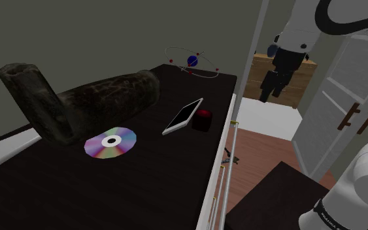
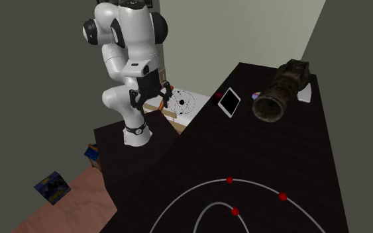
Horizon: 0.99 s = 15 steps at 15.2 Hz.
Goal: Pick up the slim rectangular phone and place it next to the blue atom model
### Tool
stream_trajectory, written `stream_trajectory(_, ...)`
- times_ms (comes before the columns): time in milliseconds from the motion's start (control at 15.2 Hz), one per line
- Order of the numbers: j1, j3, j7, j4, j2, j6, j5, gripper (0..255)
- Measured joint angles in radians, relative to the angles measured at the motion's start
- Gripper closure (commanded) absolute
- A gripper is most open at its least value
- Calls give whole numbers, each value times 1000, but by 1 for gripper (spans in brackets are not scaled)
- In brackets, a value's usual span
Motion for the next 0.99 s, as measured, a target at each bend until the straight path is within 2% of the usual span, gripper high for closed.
stream_trajectory(132, 0, 3, 19, -15, -13, 11, 17, 0)
stream_trajectory(264, 4, 24, 95, -69, -63, 53, 84, 0)
stream_trajectory(726, 30, 154, 418, -238, -201, 293, 377, 0)
stream_trajectory(990, 49, 276, 609, -284, -223, 476, 553, 0)
